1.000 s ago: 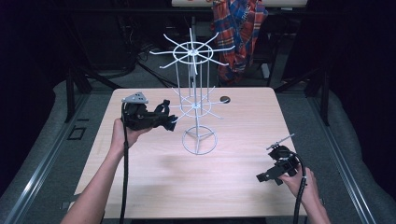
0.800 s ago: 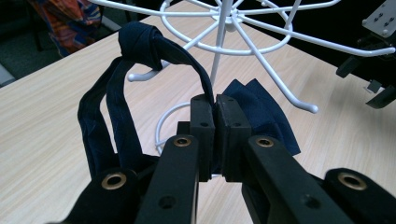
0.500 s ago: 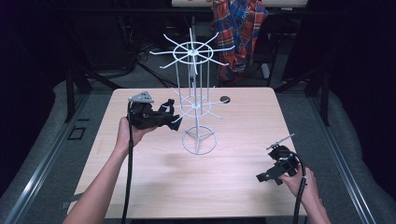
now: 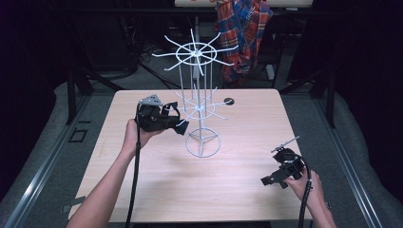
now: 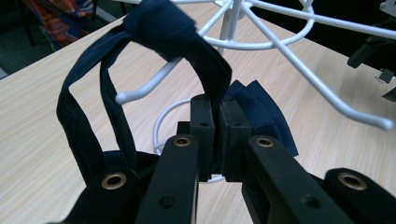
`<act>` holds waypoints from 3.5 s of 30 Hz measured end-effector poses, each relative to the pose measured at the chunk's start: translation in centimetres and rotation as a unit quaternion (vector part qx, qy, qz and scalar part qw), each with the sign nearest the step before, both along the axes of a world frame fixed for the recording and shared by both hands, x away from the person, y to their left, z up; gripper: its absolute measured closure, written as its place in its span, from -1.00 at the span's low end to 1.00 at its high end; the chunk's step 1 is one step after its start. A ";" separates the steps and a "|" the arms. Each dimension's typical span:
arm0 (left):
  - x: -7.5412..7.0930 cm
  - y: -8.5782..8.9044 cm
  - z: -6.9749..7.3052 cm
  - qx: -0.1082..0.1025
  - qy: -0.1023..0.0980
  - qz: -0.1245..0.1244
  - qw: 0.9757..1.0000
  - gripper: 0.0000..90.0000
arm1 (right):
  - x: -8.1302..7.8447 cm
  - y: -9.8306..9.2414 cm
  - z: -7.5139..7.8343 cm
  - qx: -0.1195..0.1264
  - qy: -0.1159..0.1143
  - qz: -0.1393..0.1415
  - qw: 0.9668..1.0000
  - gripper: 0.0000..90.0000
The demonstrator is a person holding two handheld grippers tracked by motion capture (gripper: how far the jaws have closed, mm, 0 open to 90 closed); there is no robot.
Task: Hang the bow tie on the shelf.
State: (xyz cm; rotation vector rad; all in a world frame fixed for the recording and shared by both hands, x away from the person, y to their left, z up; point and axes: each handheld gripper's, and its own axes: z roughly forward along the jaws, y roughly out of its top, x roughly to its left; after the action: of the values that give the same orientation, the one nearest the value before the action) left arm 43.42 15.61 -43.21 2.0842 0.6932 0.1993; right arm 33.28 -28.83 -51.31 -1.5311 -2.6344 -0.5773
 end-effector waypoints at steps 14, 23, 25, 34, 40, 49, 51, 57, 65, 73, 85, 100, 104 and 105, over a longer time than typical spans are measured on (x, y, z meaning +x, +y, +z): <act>-0.3 -0.2 0.4 0.007 -0.022 -0.002 1.000 0.91 | 0.0 0.0 0.0 -0.008 -0.002 0.001 1.000 -0.99; -0.5 -0.4 0.3 0.009 -0.034 -0.014 0.999 0.90 | 0.0 0.1 0.0 -0.006 -0.003 0.000 1.000 -0.99; -0.3 -0.4 0.1 0.017 -0.030 -0.012 0.999 0.90 | 0.0 0.0 0.0 -0.008 -0.001 0.002 1.000 -0.99; 0.2 -0.2 -1.1 0.014 -0.023 0.001 1.000 0.89 | 0.0 0.0 0.0 -0.006 0.000 0.004 1.000 -0.99; 0.4 0.0 -1.5 0.016 -0.015 0.005 1.000 0.89 | 0.0 0.0 0.0 -0.006 0.000 0.004 1.000 -0.99; 0.7 0.2 -2.2 0.011 -0.001 0.010 1.000 0.90 | -0.1 0.2 -0.2 0.004 -0.006 -0.011 1.000 -0.99; 0.8 0.1 -2.4 0.013 -0.001 0.011 1.000 0.90 | -0.1 0.2 -0.2 0.003 -0.003 -0.006 1.000 -0.99; 0.8 0.2 -2.5 0.013 -0.004 0.014 1.000 0.89 | -0.1 0.1 -0.2 0.003 -0.006 -0.007 1.000 -0.99; 0.8 0.2 -2.5 0.018 -0.001 0.016 1.000 0.71 | 0.0 0.0 0.0 -0.012 0.000 0.008 1.000 -0.99; 0.6 0.5 -2.3 0.021 0.000 0.020 1.000 0.48 | 0.0 0.0 0.0 -0.008 -0.004 0.003 1.000 -0.99; -0.5 1.8 -1.4 0.030 0.005 0.060 0.998 -0.19 | -0.1 0.0 0.3 -0.011 -0.004 0.005 1.000 -1.00; -3.0 4.6 -1.1 0.062 0.016 0.106 0.992 -0.68 | -0.1 0.0 0.3 -0.012 -0.009 0.004 1.000 -1.00; -4.0 5.3 -1.6 0.083 0.019 0.115 0.990 -0.79 | -0.1 0.0 0.4 -0.005 -0.007 0.005 1.000 -1.00; -4.1 5.3 -1.7 0.085 0.021 0.115 0.989 -0.81 | -0.1 0.0 0.4 -0.006 -0.007 0.006 1.000 -0.99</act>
State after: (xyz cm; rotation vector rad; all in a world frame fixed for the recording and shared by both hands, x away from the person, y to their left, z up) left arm 39.30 20.94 -44.88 2.1711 0.9729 0.3565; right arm 33.17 -28.82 -50.94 -1.5183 -2.6598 -0.5736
